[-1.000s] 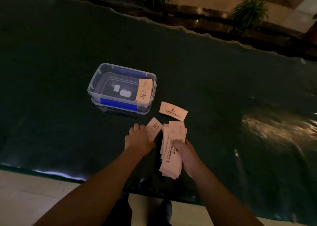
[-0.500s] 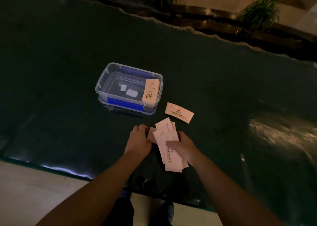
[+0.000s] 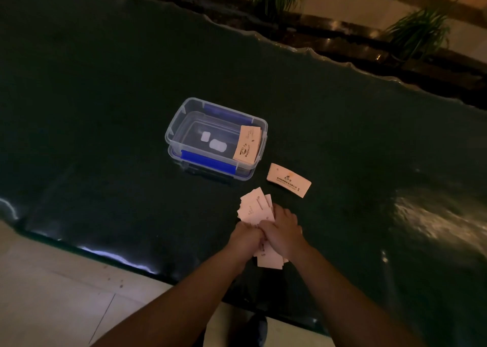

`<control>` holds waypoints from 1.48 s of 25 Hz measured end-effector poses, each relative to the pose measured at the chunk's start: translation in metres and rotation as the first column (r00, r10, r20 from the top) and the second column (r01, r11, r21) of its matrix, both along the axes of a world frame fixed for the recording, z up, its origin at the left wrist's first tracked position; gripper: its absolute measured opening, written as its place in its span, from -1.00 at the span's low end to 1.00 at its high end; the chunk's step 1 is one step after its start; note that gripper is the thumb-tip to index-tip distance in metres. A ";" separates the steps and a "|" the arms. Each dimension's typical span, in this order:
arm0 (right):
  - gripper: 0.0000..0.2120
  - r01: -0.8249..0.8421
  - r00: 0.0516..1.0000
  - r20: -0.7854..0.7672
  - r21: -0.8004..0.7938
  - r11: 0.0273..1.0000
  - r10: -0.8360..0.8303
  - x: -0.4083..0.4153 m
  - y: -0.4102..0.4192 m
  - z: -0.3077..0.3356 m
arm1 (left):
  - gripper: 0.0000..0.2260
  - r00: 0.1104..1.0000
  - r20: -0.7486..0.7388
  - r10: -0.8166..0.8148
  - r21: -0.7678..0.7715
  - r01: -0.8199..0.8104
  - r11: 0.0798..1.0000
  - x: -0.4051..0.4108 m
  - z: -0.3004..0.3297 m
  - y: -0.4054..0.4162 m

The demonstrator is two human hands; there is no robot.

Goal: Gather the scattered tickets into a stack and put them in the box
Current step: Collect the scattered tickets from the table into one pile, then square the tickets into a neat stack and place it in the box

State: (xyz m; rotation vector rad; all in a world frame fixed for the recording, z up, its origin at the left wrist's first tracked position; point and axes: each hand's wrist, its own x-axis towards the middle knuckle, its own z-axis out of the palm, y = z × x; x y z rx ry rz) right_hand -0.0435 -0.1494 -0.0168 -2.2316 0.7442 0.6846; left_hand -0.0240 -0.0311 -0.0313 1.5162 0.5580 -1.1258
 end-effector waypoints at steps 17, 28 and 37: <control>-0.38 0.475 0.858 -0.116 0.551 0.686 -0.500 -0.028 0.017 -0.001 | 0.04 0.986 0.057 -0.159 -0.048 0.162 0.986 0.013 0.000 0.022; -0.33 0.357 0.864 0.036 0.659 0.662 -0.502 -0.019 0.011 0.017 | -0.28 0.899 0.244 -0.364 -0.081 0.393 0.916 0.048 0.032 0.043; -0.22 0.178 0.887 0.247 0.598 0.781 -0.391 -0.006 -0.028 0.036 | -0.23 0.854 0.457 -0.247 -0.151 0.348 0.925 0.061 0.035 0.007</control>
